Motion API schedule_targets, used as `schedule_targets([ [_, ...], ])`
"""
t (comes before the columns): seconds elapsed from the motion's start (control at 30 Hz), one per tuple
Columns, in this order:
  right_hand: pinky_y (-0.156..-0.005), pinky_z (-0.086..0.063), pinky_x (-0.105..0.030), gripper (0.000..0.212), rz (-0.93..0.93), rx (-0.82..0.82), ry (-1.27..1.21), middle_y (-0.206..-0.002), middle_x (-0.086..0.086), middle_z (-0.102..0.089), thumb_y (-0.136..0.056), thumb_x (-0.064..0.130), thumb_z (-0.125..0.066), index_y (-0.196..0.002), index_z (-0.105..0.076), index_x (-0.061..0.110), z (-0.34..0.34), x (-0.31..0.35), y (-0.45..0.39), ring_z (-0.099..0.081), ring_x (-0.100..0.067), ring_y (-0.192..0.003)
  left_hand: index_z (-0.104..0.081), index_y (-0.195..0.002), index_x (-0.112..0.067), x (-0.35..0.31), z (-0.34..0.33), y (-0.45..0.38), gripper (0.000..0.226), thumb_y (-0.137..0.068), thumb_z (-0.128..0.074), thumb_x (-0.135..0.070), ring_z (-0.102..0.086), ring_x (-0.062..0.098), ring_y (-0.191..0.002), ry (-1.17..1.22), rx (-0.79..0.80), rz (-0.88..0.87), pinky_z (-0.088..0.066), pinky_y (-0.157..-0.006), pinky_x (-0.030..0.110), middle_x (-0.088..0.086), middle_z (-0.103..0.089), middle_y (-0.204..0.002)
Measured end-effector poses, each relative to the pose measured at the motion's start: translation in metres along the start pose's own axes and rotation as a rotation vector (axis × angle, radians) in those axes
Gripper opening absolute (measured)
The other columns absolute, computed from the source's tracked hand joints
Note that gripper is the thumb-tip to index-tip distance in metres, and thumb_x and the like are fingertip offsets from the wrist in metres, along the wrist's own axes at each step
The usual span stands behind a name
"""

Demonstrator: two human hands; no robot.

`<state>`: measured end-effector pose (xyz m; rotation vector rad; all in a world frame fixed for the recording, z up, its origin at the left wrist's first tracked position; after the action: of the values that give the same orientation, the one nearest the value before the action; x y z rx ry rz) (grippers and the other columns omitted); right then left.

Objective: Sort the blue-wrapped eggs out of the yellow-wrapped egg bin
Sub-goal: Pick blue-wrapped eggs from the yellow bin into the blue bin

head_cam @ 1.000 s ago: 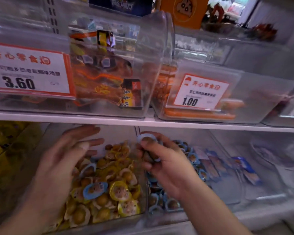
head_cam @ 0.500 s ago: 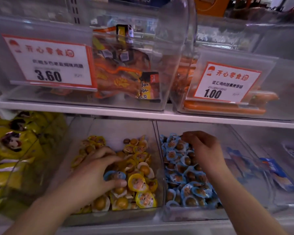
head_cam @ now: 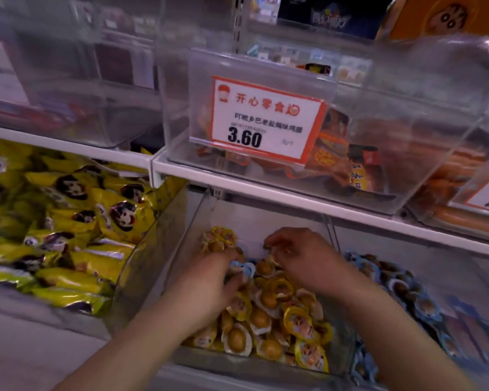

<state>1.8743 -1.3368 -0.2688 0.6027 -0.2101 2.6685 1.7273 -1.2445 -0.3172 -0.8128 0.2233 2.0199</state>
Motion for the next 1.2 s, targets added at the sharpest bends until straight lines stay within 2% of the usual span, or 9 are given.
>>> schedule_targets([
  [0.1, -0.103, -0.044, -0.027, 0.031, -0.048, 0.212, 0.088, -0.135, -0.006, -0.060, -0.095, 0.017, -0.054, -0.124, -0.067, 0.017, -0.026, -0.007, -0.054, -0.057, -0.020, -0.121, -0.062, -0.092, -0.029, 0.000, 0.019, 0.001, 0.003, -0.091, -0.065, -0.031, -0.061, 0.011, -0.080, 0.224, -0.169, 0.087, -0.038, -0.063, 0.022, -0.012, -0.060, -0.078],
  [0.23, -0.096, -0.052, -0.042, 0.034, -0.111, 0.527, 0.239, -0.113, -0.009, -0.071, -0.089, 0.038, -0.063, -0.111, -0.073, 0.014, -0.074, -0.017, -0.075, -0.067, -0.025, -0.102, -0.070, -0.097, -0.022, 0.004, 0.029, 0.001, 0.008, -0.093, -0.064, -0.018, -0.065, -0.001, -0.074, 0.738, -0.287, 0.273, -0.046, -0.062, 0.010, -0.002, -0.071, -0.089],
  [0.37, -0.090, -0.056, -0.045, 0.033, -0.133, 0.596, 0.242, -0.100, -0.004, -0.073, -0.080, 0.045, -0.064, -0.097, -0.074, 0.019, -0.075, -0.025, -0.076, -0.069, -0.022, -0.093, -0.078, -0.085, -0.017, 0.004, 0.026, 0.003, 0.022, -0.094, -0.060, -0.008, -0.075, 0.027, -0.076, 1.351, -0.155, 0.398, -0.056, -0.052, 0.029, 0.014, -0.076, -0.089],
  [0.5, -0.081, -0.057, -0.040, 0.011, -0.116, 0.464, 0.260, -0.088, -0.008, -0.073, -0.083, 0.026, -0.069, -0.077, -0.071, 0.017, -0.071, -0.026, -0.079, -0.069, -0.022, -0.084, -0.072, -0.100, -0.010, 0.004, 0.028, 0.002, 0.015, -0.094, -0.059, -0.007, -0.075, 0.028, -0.076, 1.420, -0.137, 0.388, -0.050, -0.052, 0.029, 0.015, -0.076, -0.087],
  [0.6, -0.068, -0.054, -0.030, 0.024, -0.143, 0.396, 0.176, -0.070, 0.002, -0.068, -0.083, 0.013, -0.071, -0.062, -0.067, 0.025, -0.068, -0.029, -0.080, -0.063, -0.013, -0.069, -0.071, -0.104, -0.007, 0.003, 0.031, 0.004, 0.018, -0.096, -0.056, -0.008, -0.074, 0.025, -0.075, 1.437, -0.131, 0.368, -0.047, -0.047, 0.025, 0.014, -0.075, -0.087],
  [0.7, -0.060, -0.051, -0.019, 0.018, -0.241, 0.250, -0.074, -0.071, 0.002, -0.069, -0.077, -0.001, -0.069, -0.080, -0.076, 0.016, -0.047, -0.039, -0.083, -0.061, -0.007, -0.063, -0.073, -0.105, -0.008, 0.002, 0.033, 0.004, 0.020, -0.097, -0.054, -0.011, -0.074, 0.023, -0.075, 1.412, -0.131, 0.347, -0.046, -0.046, 0.024, 0.012, -0.075, -0.086],
  [0.83, -0.080, -0.059, -0.048, 0.024, -0.431, 0.036, -0.503, -0.098, -0.028, -0.071, -0.085, -0.007, -0.063, -0.101, -0.071, 0.008, -0.030, -0.055, -0.081, -0.072, -0.040, -0.084, -0.073, -0.103, -0.010, 0.000, 0.033, 0.004, 0.020, -0.097, -0.055, -0.011, -0.073, 0.019, -0.071, 1.383, -0.138, 0.341, -0.047, -0.046, 0.025, 0.009, -0.075, -0.083],
  [1.03, -0.061, -0.060, -0.031, 0.020, -0.228, 0.072, -0.265, -0.098, -0.017, -0.071, -0.089, 0.001, -0.059, -0.102, -0.071, 0.010, -0.041, -0.054, -0.086, -0.072, -0.021, -0.074, -0.077, -0.095, -0.014, 0.000, 0.030, 0.003, 0.021, -0.095, -0.056, -0.012, -0.074, 0.018, -0.072, 1.326, -0.173, 0.327, -0.049, -0.047, 0.024, 0.009, -0.075, -0.082],
  [1.2, -0.086, -0.046, -0.026, 0.024, -0.133, 0.145, 0.143, -0.123, -0.009, -0.064, -0.088, 0.017, -0.066, -0.111, -0.070, 0.013, -0.053, -0.059, -0.091, -0.060, -0.023, -0.111, -0.077, -0.099, -0.015, 0.002, 0.030, 0.001, 0.022, -0.097, -0.055, -0.013, -0.075, 0.025, -0.080, 1.287, -0.174, 0.326, -0.051, -0.052, 0.026, 0.012, -0.076, -0.088],
])
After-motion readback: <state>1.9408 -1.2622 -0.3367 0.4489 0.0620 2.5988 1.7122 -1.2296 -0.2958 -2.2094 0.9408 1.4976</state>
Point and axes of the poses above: each hand's wrist, its own y-axis away from the middle knuckle, its own z-axis out of the back of the hand, x = y × z, the point moved 5 cm from there along -y, towards the middle knuckle
